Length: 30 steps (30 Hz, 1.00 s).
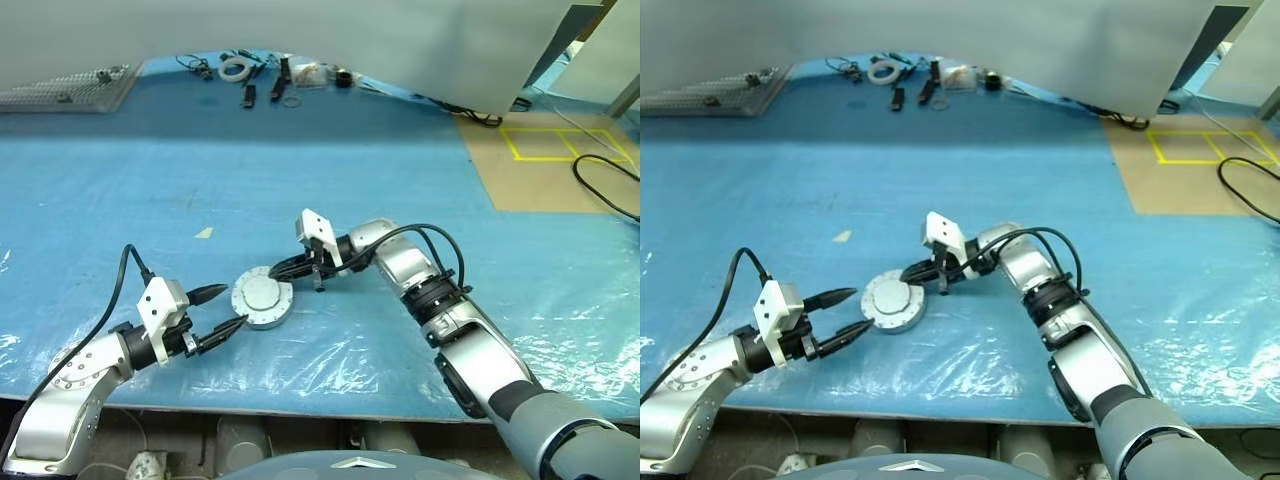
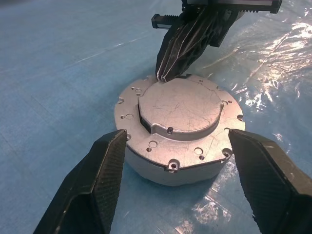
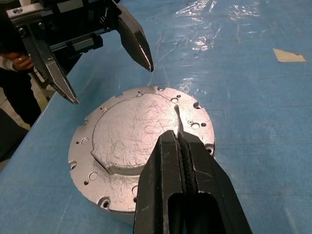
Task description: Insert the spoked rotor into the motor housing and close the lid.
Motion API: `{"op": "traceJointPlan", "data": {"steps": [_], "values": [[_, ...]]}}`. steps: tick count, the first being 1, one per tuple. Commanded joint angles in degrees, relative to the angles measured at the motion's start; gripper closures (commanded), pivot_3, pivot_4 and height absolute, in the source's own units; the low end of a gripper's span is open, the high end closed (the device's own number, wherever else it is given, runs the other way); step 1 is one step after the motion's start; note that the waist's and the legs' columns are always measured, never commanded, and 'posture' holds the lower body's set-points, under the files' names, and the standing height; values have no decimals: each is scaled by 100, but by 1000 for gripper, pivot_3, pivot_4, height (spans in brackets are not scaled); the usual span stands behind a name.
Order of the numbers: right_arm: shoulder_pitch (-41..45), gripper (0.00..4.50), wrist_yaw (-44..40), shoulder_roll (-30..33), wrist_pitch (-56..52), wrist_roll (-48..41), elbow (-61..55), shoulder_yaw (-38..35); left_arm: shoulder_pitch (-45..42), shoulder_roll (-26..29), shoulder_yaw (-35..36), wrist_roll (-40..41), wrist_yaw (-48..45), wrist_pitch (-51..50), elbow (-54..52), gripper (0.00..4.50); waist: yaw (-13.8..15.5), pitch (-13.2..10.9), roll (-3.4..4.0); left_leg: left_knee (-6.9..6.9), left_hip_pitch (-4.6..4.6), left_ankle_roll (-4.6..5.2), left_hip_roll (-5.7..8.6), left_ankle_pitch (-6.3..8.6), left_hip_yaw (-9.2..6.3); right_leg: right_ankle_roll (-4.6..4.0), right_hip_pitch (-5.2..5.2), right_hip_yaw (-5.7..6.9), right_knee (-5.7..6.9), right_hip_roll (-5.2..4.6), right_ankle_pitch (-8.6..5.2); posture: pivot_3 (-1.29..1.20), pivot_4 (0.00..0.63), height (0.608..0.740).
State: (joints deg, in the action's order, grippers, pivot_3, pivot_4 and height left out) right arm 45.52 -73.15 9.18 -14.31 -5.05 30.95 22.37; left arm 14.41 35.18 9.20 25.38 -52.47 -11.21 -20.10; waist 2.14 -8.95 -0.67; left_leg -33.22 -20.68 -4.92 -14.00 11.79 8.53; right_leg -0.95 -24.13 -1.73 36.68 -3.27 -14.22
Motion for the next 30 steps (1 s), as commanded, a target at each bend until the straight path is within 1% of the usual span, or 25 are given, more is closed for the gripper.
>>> {"op": "traceJointPlan", "data": {"steps": [1,8,15,18,23,27,30], "values": [[-86,4476,12,-25,-184,117,132,140,-2,79,73,50,-54,49,-64,979,3,0,0,0,2,0,0,0,0,0,1,0,0,0,0,0,150,740],[-179,4476,-150,125,-169,202,-19,248,17,104,53,35,-74,67,-49,979,23,0,0,0,1,0,1,0,0,0,4,1,-2,-1,0,0,150,740],[-310,4476,10,121,-95,342,249,322,21,249,167,-56,-144,139,40,979,18,2,2,5,7,0,2,0,1,0,7,0,-5,-1,-1,0,150,740],[-322,4476,-15,125,-207,246,190,261,-34,285,238,-6,-106,104,30,979,19,2,3,6,19,0,2,0,2,-1,18,0,-4,-2,-1,0,150,740],[-202,4476,-267,105,-885,-311,-307,-58,-51,260,221,36,-67,52,-2,979,22,2,3,7,27,0,2,1,3,-1,24,-2,-5,-2,-2,0,150,740],[11,4476,-377,79,-1800,-967,-966,-427,-62,237,175,19,-62,37,-6,979,21,0,3,9,5,0,1,0,2,0,8,1,-9,0,-1,0,150,740],[124,4476,-355,179,-2113,-1160,-1234,-560,-98,231,160,21,-64,30,-1,979,27,0,3,9,-14,0,0,0,2,3,-10,2,-8,2,1,0,150,740]]}}
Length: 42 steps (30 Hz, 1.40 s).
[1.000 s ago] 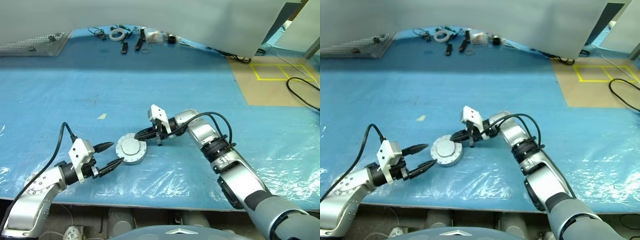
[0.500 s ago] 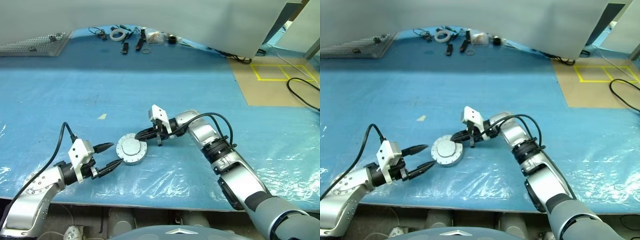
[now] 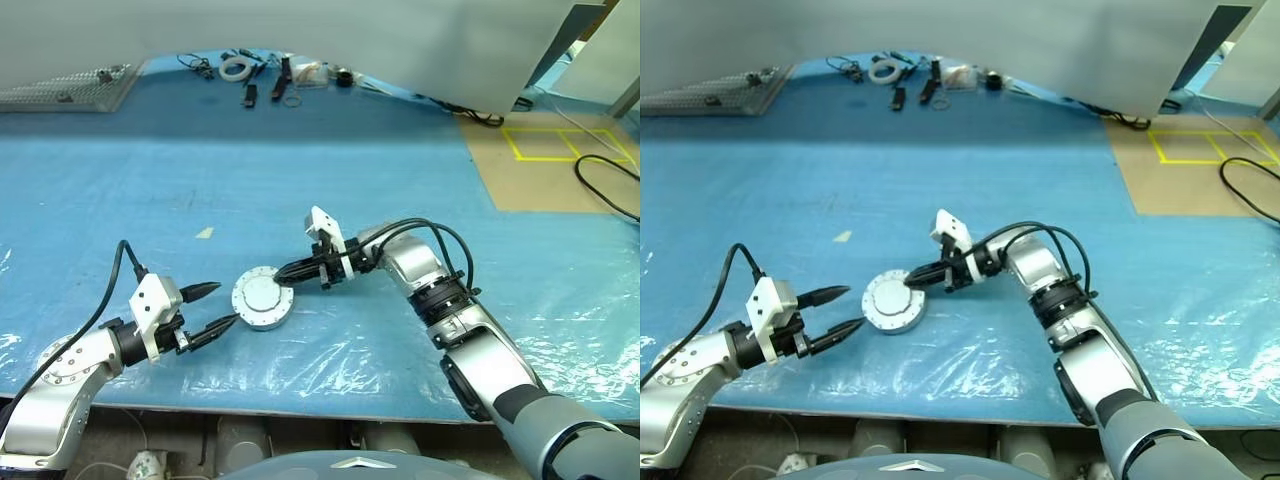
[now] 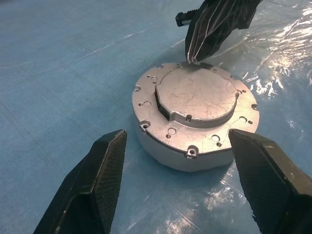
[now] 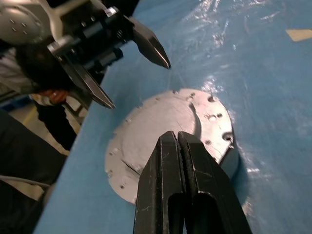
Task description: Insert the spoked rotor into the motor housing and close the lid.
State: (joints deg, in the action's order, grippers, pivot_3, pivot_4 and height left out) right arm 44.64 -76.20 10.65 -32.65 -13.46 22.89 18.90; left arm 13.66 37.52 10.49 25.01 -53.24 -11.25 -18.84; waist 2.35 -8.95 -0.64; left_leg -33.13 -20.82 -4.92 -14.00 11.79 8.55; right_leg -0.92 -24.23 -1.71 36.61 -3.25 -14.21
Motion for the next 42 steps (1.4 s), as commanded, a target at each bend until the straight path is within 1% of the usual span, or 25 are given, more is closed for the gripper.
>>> {"op": "traceJointPlan", "data": {"steps": [1,2,5,12,15,26,28,30,33,42], "values": [[210,4476,-22,67,-294,-336,-501,-224,-32,-5,30,61,14,33,-132,979,10,0,0,0,-2,0,0,0,0,1,0,1,0,0,1,0,150,740],[167,4476,-10,133,-187,-294,-616,-185,-35,-5,31,69,20,19,-149,979,18,0,0,0,-2,0,1,0,0,0,0,1,-1,-2,0,0,150,740],[-48,3919,77,326,321,-20,-851,42,-19,-4,33,84,24,-9,-193,979,38,0,-1,0,-3,0,2,0,0,0,0,1,-3,-3,0,0,150,740],[-343,1709,48,474,989,276,-1036,437,134,-4,65,113,34,-48,-320,979,3,-1,-2,0,-4,-1,2,0,0,0,-1,0,-5,-2,0,0,150,740],[-384,748,131,390,1050,356,-1068,592,188,6,87,128,43,-78,-370,979,1,-1,-2,0,-2,-1,1,0,0,0,-1,0,-3,-2,0,0,150,740],[-458,748,382,145,1149,412,-910,698,370,42,223,206,119,-195,-536,979,8,-1,-2,0,-4,-1,2,0,0,0,-1,0,-5,-2,0,0,150,740],[-424,748,428,95,1096,387,-879,664,374,55,240,211,117,-198,-527,979,7,-1,-2,0,-4,-1,2,0,0,0,-1,1,-5,-2,0,0,150,740],[-340,748,496,-18,789,218,-875,526,376,60,246,210,122,-197,-513,979,6,-1,-2,0,-4,-1,2,0,0,0,-1,0,-4,-2,0,0,150,740],[-331,748,543,-63,777,269,-832,537,366,59,246,205,132,-201,-500,979,3,-1,-2,0,-4,-1,2,0,-1,1,-1,0,-4,-2,0,0,150,740],[-594,748,725,-13,1529,819,-315,914,376,43,239,199,153,-207,-506,979,3,0,-2,0,-1,-1,2,0,-1,2,1,0,-4,-2,1,0,150,740]]}}
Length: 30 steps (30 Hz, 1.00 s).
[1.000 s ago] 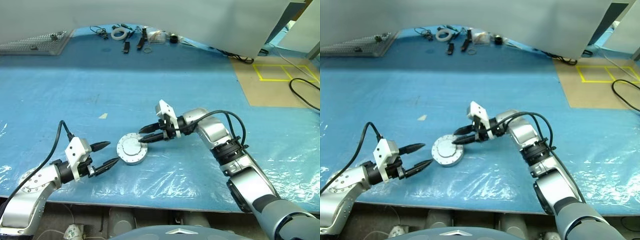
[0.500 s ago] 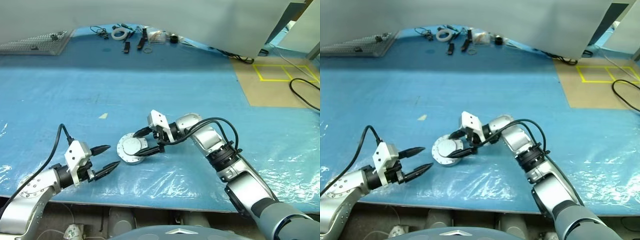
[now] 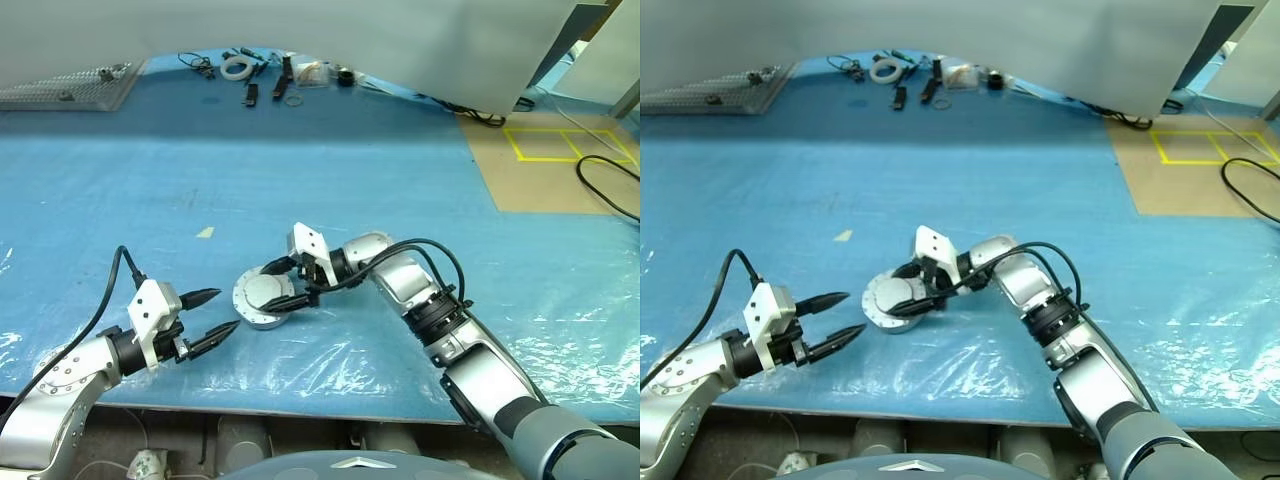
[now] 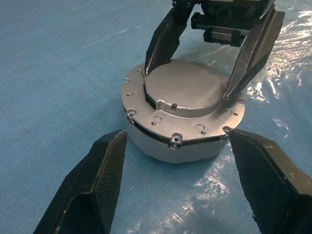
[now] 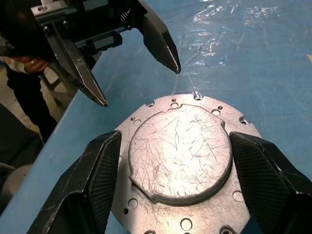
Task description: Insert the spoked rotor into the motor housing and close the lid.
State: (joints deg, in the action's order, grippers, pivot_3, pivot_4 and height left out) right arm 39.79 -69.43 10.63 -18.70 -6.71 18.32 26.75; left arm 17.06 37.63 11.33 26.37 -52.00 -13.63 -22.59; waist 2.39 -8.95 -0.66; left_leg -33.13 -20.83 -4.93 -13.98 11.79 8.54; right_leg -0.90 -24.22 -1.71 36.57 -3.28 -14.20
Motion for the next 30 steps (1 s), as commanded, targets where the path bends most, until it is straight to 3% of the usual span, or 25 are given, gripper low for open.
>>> {"op": "traceJointPlan", "data": {"steps": [1,8,21,30], "values": [[-119,748,52,-27,140,138,169,123,42,30,157,65,31,30,-136,979,-3,0,0,0,2,0,0,0,0,-1,1,0,0,0,-1,0,150,740],[-57,748,264,-34,772,498,603,240,-9,11,152,53,82,38,-112,979,-7,0,0,0,20,0,0,0,0,-2,14,-2,5,0,-1,0,150,740],[-38,748,-95,180,1024,539,138,322,-22,-38,115,62,175,65,-115,979,-5,0,0,0,26,0,1,0,1,-3,21,-3,2,0,-2,0,150,740],[-160,748,172,126,1603,1057,828,604,-96,-56,122,54,213,65,-87,979,-24,2,1,0,38,1,1,1,1,-3,26,-7,5,1,-2,0,150,740]]}}
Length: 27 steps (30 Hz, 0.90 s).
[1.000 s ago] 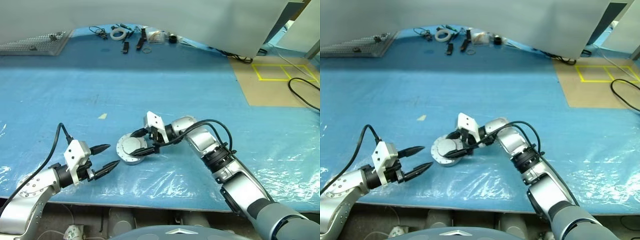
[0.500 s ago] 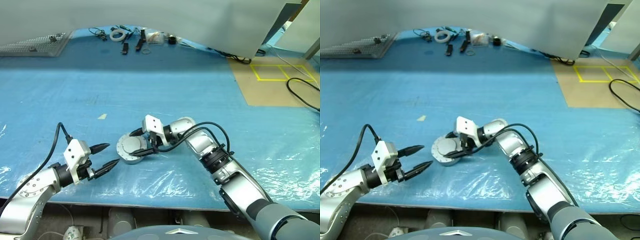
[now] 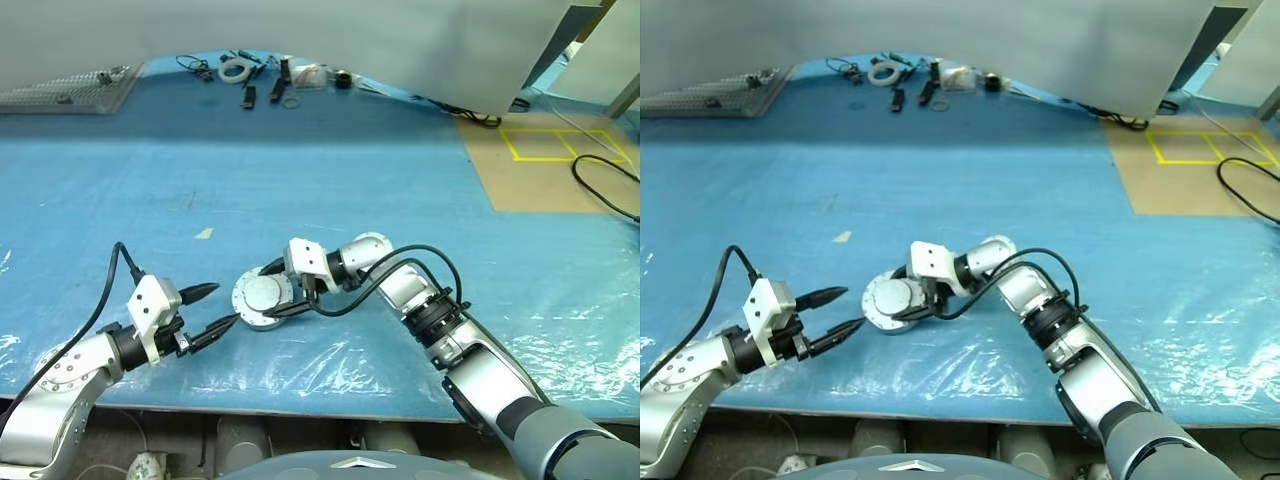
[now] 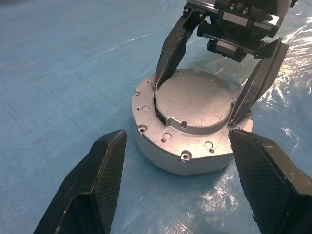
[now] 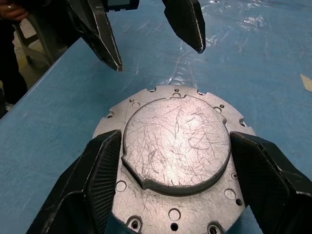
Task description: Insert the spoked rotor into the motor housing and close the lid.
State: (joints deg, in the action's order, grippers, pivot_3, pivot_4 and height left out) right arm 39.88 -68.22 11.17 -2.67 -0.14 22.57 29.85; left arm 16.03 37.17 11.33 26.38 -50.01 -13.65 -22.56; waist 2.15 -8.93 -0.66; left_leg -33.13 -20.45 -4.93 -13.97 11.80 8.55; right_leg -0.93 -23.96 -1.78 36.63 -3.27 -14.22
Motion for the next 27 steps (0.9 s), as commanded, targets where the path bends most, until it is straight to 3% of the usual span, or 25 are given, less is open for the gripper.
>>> {"op": "traceJointPlan", "data": {"steps": [1,14,18,24,27], "values": [[-185,748,23,74,-11,391,411,302,7,-9,122,52,16,69,-89,979,2,0,0,0,8,0,0,0,0,-1,7,0,0,0,0,0,150,740],[-148,748,-43,174,28,405,540,268,-403,-81,-316,-197,37,74,109,979,10,5,10,3,55,6,2,5,0,0,62,-3,-16,-3,-5,0,150,740],[-152,728,-33,189,-39,380,510,228,-531,-86,-273,-57,-99,45,213,1944,11,8,14,4,53,5,3,4,0,0,62,-5,-21,-3,-5,0,150,740],[-180,728,-29,208,-62,387,523,213,-549,-12,-317,-52,-157,-116,205,3926,11,8,15,8,50,4,3,3,1,0,62,-4,-32,-3,-5,0,150,740],[-181,728,-22,202,-63,388,534,211,-548,59,-374,-44,-269,-188,198,3926,11,9,16,12,51,4,3,3,1,1,62,-3,-32,-3,-5,0,150,740]]}}
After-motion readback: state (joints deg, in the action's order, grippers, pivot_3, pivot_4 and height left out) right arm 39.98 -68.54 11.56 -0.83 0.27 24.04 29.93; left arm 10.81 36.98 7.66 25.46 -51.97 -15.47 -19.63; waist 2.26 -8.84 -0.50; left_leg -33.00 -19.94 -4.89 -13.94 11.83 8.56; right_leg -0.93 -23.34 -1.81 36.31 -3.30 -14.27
